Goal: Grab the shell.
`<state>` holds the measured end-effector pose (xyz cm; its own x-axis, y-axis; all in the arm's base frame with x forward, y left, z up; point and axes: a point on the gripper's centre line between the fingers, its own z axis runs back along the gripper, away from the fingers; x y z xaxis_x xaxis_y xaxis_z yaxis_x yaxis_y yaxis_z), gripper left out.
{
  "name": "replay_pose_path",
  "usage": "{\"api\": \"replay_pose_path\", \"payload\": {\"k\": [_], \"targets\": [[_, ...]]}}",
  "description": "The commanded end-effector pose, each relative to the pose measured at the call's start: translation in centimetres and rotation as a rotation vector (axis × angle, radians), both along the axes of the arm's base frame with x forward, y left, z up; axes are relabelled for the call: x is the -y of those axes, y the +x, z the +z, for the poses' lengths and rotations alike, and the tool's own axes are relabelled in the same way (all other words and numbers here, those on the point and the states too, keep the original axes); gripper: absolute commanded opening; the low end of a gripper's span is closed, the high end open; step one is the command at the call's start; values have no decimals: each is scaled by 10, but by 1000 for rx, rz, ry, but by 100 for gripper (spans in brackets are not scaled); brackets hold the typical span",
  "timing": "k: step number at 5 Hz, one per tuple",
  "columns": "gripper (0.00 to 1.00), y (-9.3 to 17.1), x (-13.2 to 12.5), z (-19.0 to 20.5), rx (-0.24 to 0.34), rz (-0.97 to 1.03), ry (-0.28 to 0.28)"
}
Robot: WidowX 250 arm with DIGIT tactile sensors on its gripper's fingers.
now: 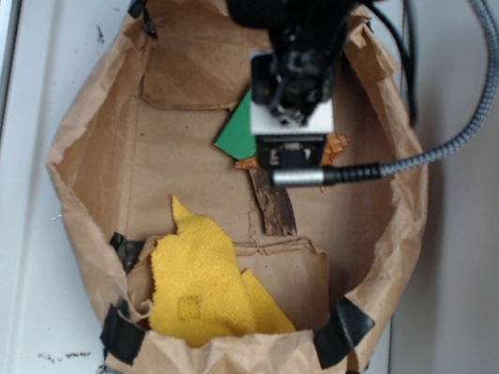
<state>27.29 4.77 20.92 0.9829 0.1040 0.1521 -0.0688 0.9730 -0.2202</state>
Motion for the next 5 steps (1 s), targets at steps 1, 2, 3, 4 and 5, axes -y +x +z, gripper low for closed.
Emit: {"api": "replay_pose_path", "payload": {"k": [1, 2, 3, 4, 5], "targets": [[100, 14, 13, -31, 46, -19, 108], [100, 16, 29, -69, 14, -61, 159], [100, 22, 32, -101, -1, -70, 189], [100, 25, 24, -111, 3, -51, 204], [100, 24, 6, -108, 16, 15, 199]]}}
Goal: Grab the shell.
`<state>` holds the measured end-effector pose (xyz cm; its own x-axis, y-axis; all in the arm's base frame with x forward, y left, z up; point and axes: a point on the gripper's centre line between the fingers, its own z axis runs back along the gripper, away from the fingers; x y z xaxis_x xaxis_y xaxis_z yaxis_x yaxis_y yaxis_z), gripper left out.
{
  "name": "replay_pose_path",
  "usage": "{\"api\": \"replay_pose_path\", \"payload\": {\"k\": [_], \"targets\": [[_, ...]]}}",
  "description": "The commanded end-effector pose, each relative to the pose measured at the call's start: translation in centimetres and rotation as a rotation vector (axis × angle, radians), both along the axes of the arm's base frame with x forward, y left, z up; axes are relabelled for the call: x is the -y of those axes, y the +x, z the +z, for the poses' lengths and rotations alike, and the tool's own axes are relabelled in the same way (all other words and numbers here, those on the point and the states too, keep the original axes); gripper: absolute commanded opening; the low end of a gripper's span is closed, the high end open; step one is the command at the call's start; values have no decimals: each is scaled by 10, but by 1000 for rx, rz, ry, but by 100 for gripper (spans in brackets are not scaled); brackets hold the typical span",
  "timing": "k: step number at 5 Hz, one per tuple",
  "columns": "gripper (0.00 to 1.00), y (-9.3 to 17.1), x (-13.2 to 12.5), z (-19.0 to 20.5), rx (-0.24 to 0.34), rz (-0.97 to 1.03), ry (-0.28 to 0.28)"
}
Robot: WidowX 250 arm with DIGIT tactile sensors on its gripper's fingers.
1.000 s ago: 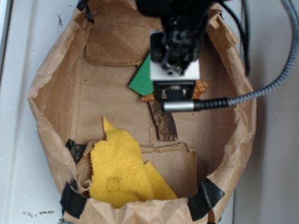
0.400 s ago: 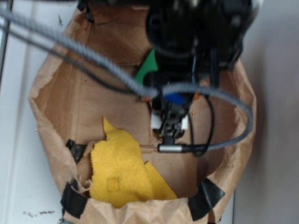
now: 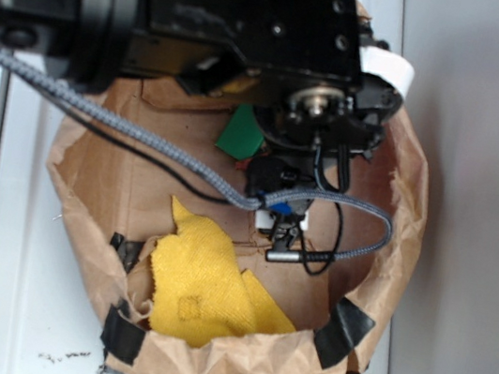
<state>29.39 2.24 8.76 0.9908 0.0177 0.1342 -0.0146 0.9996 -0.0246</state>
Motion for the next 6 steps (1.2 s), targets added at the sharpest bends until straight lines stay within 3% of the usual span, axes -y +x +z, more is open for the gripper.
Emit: {"api": "replay_pose_path", "payload": {"k": [1, 2, 3, 4, 5, 6], "targets": [[100, 3, -54, 14, 94, 132, -43], [100, 8, -57, 3, 123, 121, -45], [100, 10, -48, -17, 153, 125, 9], [100, 16, -37, -32, 130, 99, 7], [100, 16, -20, -29, 166, -6, 13], [100, 15, -9, -16, 174, -8, -20]]}}
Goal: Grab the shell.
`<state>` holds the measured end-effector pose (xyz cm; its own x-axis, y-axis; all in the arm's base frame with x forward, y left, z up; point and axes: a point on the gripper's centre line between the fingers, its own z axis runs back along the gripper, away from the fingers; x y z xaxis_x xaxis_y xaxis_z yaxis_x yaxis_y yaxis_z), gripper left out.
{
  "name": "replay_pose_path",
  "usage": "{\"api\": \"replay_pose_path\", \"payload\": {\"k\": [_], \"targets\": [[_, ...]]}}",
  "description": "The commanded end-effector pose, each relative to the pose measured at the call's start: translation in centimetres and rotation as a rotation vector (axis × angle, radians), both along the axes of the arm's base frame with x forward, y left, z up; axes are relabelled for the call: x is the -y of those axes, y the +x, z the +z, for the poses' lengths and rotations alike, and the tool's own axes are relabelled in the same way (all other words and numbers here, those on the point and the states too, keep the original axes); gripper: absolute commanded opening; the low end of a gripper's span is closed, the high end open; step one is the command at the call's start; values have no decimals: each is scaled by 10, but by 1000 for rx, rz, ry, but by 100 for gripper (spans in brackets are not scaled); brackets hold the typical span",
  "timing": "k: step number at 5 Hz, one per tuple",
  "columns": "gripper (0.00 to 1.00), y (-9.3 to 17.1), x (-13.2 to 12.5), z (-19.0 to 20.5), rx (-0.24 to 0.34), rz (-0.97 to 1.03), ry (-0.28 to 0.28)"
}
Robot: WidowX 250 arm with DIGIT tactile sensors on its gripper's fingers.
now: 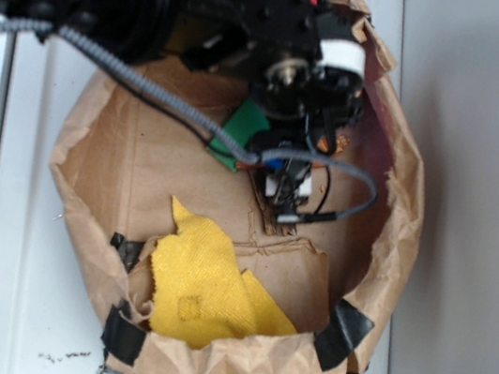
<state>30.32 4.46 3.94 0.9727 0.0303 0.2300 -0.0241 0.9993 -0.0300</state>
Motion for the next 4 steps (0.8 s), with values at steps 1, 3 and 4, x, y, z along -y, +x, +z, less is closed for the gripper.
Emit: {"api": "replay_pose_path", "payload": {"k": [1, 3, 4], "targets": [[100, 4, 15, 48, 96, -14, -56], [100, 16, 16, 51, 100, -1, -54], [100, 27, 13, 47, 101, 18, -38]]}}
